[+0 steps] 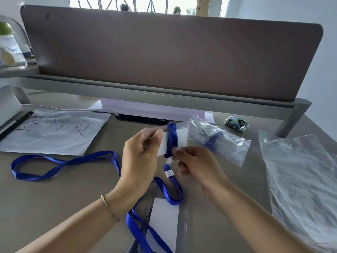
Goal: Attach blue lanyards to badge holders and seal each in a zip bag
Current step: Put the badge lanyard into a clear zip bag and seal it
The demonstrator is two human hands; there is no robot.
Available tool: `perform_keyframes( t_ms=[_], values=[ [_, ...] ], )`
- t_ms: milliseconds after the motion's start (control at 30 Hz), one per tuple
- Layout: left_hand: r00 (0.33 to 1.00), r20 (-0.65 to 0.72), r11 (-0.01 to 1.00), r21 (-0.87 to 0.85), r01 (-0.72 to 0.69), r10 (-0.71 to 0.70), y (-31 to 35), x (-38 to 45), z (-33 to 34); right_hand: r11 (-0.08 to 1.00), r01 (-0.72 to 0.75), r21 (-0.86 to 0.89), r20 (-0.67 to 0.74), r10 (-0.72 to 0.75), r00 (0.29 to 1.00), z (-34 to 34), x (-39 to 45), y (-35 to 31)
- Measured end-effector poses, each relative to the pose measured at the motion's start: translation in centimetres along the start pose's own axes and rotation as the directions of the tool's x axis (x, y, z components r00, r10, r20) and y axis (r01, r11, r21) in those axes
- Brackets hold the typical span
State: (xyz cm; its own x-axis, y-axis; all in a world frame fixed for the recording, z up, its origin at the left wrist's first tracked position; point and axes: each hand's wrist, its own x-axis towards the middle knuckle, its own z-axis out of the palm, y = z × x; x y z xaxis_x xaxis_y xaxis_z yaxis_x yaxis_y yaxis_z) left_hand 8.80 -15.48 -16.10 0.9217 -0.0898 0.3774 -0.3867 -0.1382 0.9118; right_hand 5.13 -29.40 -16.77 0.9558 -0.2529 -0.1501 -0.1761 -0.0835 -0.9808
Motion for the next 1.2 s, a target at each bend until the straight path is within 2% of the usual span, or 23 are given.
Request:
perform_keyframes(
  t_ms=[133,267,333,467,633,767,900,1033,1200],
  values=[
    [0.988,0.039,0.964,-0.215,0.156,-0.151,-0.1,0.3,-0.3,0.998,-0.058,-0.022,0.026,0.058,0.998,-0.5,0.2,-0.2],
    [0.946,0.131,0.852,-0.411,0.325,-0.298,0.1,0.5,0.0,0.975,-0.101,0.198,0.093,0.084,0.992,-0.9,0.5,-0.9],
    [0.947,0.150,0.870,-0.374,0.320,-0.284,0.2,0.6,-0.1,0.975,-0.057,0.216,0.049,0.047,0.998,-1.2,0.6,-1.1],
    [0.953,0.204,0.940,-0.214,0.265,-0.222,0.0,0.1,0.3,0.991,0.065,0.119,-0.054,-0.059,0.997,-2.6,0.2,-1.4],
    [0.917,0.347,0.971,-0.063,0.233,-0.197,-0.1,-1.1,3.2,0.985,0.171,0.038,-0.172,-0.162,0.972,-6.5,-2.5,-1.3],
    [0.891,0.443,0.995,0.023,0.097,-0.098,0.7,-2.5,6.1,0.984,0.178,-0.004,-0.291,-0.172,0.941,-10.9,-6.0,-0.7],
    [0.850,0.526,1.000,-0.009,0.022,-0.014,2.5,-4.2,9.4,0.986,0.165,-0.005,-0.408,-0.153,0.900,-15.4,-10.1,-0.1],
    [0.778,0.624,0.976,0.121,-0.182,0.068,4.0,-6.2,12.8,0.992,0.127,-0.015,-0.521,-0.116,0.846,-19.6,-14.0,1.6],
    [0.665,0.719,0.889,0.149,-0.433,0.203,5.6,-9.1,16.5,0.994,0.109,0.013,-0.637,-0.076,0.767,-23.7,-18.1,3.3]
  ],
)
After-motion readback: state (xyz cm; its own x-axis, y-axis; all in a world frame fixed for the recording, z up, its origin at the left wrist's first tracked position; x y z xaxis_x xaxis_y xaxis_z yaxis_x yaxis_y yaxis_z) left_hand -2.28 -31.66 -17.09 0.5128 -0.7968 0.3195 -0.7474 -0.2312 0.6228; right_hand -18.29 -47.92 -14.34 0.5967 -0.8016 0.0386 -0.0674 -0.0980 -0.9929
